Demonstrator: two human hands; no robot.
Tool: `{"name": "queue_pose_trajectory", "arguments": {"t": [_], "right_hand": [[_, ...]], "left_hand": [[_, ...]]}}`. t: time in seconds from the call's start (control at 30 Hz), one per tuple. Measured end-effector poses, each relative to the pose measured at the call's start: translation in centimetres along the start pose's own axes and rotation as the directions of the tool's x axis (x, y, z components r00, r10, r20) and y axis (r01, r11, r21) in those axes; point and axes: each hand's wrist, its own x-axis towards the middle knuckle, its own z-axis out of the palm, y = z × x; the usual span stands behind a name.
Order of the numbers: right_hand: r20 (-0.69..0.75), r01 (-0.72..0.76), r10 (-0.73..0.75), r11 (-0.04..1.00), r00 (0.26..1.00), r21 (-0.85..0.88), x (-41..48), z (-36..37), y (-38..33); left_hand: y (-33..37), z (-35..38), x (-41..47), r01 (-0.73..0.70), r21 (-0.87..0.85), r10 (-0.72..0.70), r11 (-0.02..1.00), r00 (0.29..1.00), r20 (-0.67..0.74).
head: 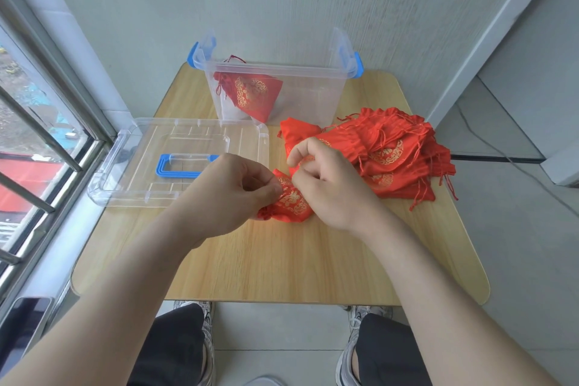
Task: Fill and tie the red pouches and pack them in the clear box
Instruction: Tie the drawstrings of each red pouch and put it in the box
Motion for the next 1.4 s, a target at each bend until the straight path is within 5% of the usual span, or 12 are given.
{"name": "queue_pose_trajectory", "arguments": {"t": [0.4, 0.63, 0.77, 1.0, 1.4], "right_hand": [[0.005, -0.009, 0.009, 0.996, 1.000, 0.090, -0.1, -0.3, 0.2], [-0.027, -0.117, 0.133, 0.937, 0.991, 0.328, 0.5, -0.4, 0.5], [-0.110, -0.071, 0.138, 0.881, 0.984, 0.468, 0.4, -0.6, 0.4], [-0.089, 0.116, -0.114, 0.993, 0.990, 0.018, -0.1, -0.1, 0.8], [-0.151, 0.176, -0.193, 0.977, 0.969, -0.121, -0.5, 0.9, -0.3]], "left_hand": [[0.1, 0.0, -0.1, -0.066, 0.180, 0.053, 0.981, 0.996, 0.074], [0.6, 0.2, -0.2, 0.011, 0.055, -0.014, 0.998, 0.998, 0.056], [0.5, 0.4, 0.2, 0.110, -0.160, -0.113, 0.981, 0.994, -0.005], [0.1, 0.4, 0.7, 0.130, -0.350, -0.166, 0.928, 0.983, -0.076], [0.0, 0.3, 0.5, 0.109, -0.309, -0.142, 0.945, 0.986, -0.086]]}}
